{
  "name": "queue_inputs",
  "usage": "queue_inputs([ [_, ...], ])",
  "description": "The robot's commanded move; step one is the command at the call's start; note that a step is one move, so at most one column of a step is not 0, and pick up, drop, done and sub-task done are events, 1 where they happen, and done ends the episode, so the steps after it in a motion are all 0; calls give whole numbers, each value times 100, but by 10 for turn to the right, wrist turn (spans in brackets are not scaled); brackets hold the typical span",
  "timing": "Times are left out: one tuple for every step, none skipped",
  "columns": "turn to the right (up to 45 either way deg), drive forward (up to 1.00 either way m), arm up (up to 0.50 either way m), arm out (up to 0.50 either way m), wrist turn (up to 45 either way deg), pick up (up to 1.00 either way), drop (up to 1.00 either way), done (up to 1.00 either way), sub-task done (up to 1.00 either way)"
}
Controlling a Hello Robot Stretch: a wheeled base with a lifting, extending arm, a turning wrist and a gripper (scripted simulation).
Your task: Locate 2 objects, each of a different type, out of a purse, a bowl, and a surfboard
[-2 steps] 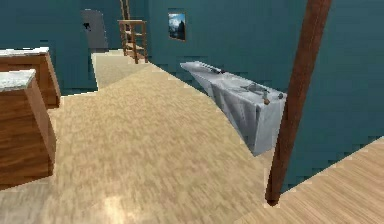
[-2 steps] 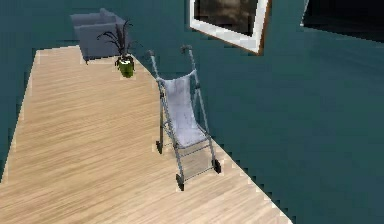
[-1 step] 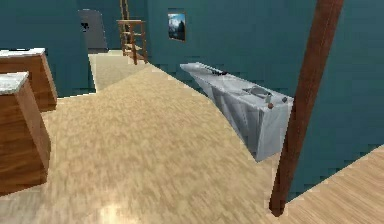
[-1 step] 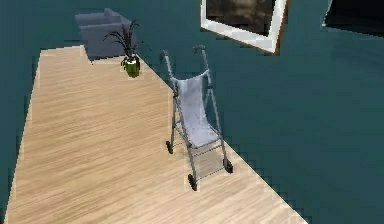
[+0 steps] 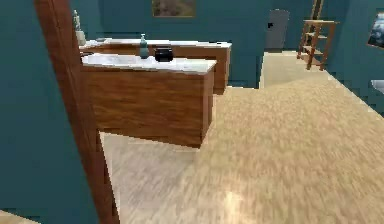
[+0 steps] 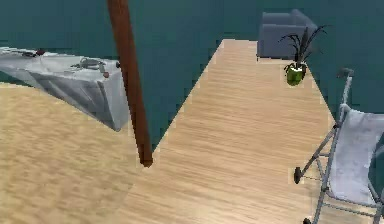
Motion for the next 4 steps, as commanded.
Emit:
queue_inputs([
  [-450,0,0,0,0,0,0,0,0],
  [-90,0,0,0,0,0,0,0,0],
  [0,20,0,0,0,0,0,0,0],
  [-210,0,0,0,0,0,0,0,0],
])
